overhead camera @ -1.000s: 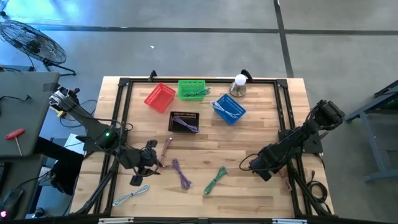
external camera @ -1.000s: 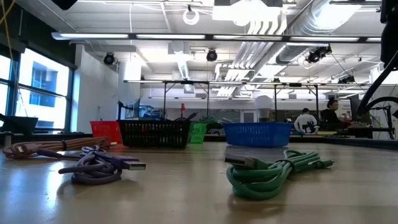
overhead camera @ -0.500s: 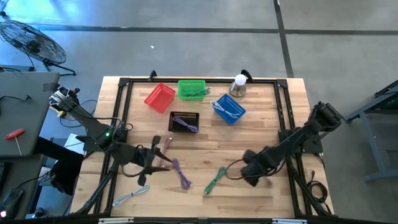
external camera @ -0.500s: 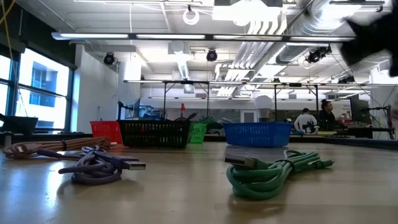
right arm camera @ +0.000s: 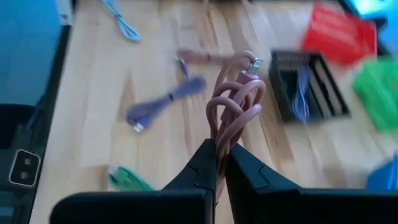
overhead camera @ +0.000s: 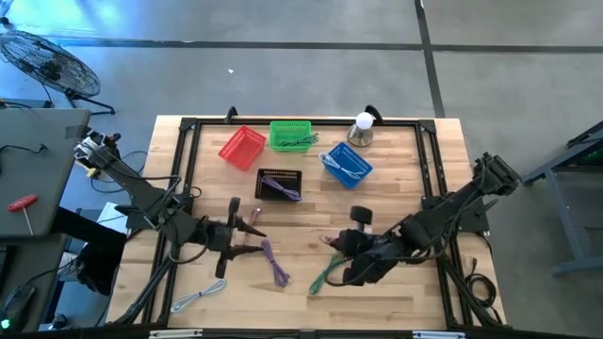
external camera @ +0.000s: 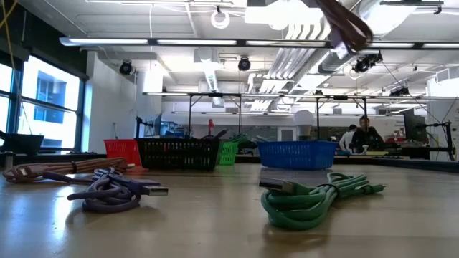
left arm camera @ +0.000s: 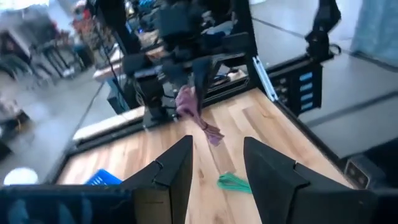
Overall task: Pick & Place USB Port
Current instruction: Put the pink usb cable into the red bin
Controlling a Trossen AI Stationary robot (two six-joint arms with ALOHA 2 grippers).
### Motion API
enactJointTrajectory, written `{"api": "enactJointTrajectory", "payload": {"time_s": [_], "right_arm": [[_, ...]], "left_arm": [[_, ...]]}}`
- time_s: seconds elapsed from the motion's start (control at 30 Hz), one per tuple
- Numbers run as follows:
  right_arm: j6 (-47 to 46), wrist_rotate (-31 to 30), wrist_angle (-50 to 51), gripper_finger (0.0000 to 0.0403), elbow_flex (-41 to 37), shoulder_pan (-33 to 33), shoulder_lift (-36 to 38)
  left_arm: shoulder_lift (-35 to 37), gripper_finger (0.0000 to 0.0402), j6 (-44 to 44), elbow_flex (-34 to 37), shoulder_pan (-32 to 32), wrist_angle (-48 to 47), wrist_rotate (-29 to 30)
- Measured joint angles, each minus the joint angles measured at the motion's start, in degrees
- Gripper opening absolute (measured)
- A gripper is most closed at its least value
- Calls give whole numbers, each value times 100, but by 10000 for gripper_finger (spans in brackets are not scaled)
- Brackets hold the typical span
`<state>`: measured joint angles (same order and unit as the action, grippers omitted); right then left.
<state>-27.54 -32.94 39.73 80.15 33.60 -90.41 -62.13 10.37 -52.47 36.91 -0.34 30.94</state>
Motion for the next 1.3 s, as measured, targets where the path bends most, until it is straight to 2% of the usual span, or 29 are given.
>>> {"api": "enactJointTrajectory", "payload": {"time_s": [0.07,0.3,0.43,0.6,0.7,0.83,1.0,1.13,1.3], "right_arm": [[382,14,-265,7,-8,-19,0],[1093,57,-815,7,-10,-26,0],[1538,184,-1205,7,-10,-26,0],[2350,184,-1681,6,-10,-26,0],[2709,207,-1877,6,-10,-67,0],[2894,383,-1878,6,-10,-206,0],[2926,457,-1886,6,-10,-333,0],[3112,542,-2000,6,-10,-334,2],[3301,628,-2220,6,-10,-334,4]], "left_arm": [[0,138,-168,0,-128,-50,-80],[-2,138,-193,0,-773,-107,-1113],[0,138,-426,0,-1228,-91,-1396],[-117,138,-483,-1,-1642,127,-2416],[-358,138,-503,2,-1764,400,-2827],[-773,144,-503,-4,-1898,877,-3083],[-1238,185,-480,-7,-2079,1258,-3383],[-1491,211,36,-7,-2082,1443,-3387],[-1673,218,131,-7,-2079,1822,-3848]]}}
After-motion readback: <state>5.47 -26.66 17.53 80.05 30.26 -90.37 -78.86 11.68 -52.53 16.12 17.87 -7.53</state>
